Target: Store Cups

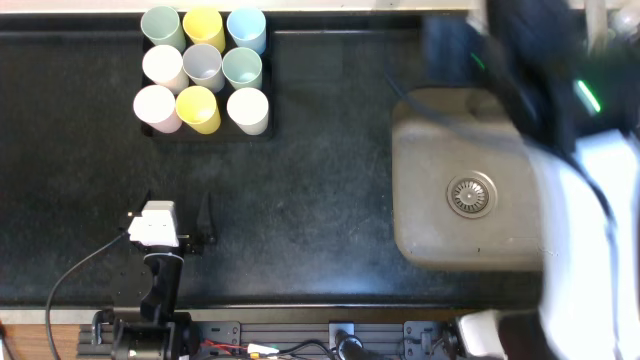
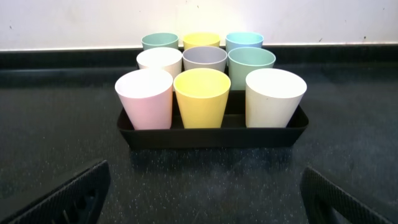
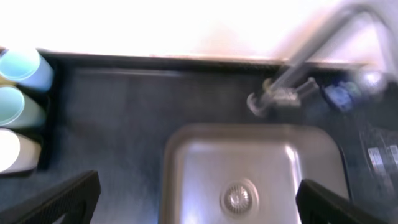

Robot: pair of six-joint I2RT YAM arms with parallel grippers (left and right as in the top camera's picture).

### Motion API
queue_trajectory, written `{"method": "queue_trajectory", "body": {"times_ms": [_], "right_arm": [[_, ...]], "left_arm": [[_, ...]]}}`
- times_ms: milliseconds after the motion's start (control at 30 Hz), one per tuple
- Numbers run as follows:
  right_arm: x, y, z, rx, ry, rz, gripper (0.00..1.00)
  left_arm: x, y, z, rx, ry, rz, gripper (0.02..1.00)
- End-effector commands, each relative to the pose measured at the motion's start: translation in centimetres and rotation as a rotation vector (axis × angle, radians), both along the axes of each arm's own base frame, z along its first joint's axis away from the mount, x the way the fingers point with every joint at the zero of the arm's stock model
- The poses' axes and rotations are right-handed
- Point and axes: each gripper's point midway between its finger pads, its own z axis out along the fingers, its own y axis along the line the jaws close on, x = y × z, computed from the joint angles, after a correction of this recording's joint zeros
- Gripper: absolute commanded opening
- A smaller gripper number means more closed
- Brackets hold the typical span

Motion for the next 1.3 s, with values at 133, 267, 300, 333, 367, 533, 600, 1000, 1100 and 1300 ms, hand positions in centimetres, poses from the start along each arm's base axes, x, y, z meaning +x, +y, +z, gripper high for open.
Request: {"method": "queue_trajectory", "body": {"times_ms": [133, 267, 300, 333, 367, 533, 600, 1000, 1100, 1300], "right_arm": [[-10.6, -2.4, -9.3, 0.079, 0.000, -0.038, 0.998], [-12.9, -4.0, -14.8, 0.054, -0.084, -0.081, 0.998], [-13.1, -4.6, -15.6, 0.044, -0.132, -0.104, 0.998], [-12.8, -5.2, -15.8, 0.036, -0.197, -0.130, 0.998], [-12.6, -5.9, -15.5, 0.026, -0.278, -0.169, 0.996], [-11.4, -6.3, -13.8, 0.093, -0.556, -0.206, 0.998], [-11.2, -6.2, -14.3, 0.105, -0.583, -0.203, 0.998], [-8.8, -5.9, -17.3, 0.161, -0.766, -0.214, 0.998], [-9.0, -6.5, -18.0, 0.162, -0.801, -0.236, 0.996], [-9.7, -7.7, -19.3, 0.158, -0.853, -0.278, 0.998]], "left_arm": [[0.0, 0.2, 0.0, -0.009, -0.005, 0.011, 0.998], [0.0, 0.2, 0.0, -0.009, -0.004, 0.011, 0.998], [0.0, 0.2, 0.0, -0.009, -0.004, 0.011, 0.998], [0.0, 0.2, 0.0, -0.009, -0.004, 0.011, 0.998], [0.0, 0.2, 0.0, -0.009, -0.004, 0.011, 0.998], [0.0, 0.2, 0.0, -0.009, -0.004, 0.011, 0.998], [0.0, 0.2, 0.0, -0.009, -0.005, 0.011, 0.998], [0.0, 0.2, 0.0, -0.009, -0.004, 0.011, 0.996], [0.0, 0.2, 0.0, -0.009, -0.004, 0.011, 0.998], [0.0, 0.2, 0.0, -0.009, -0.004, 0.011, 0.998]]}}
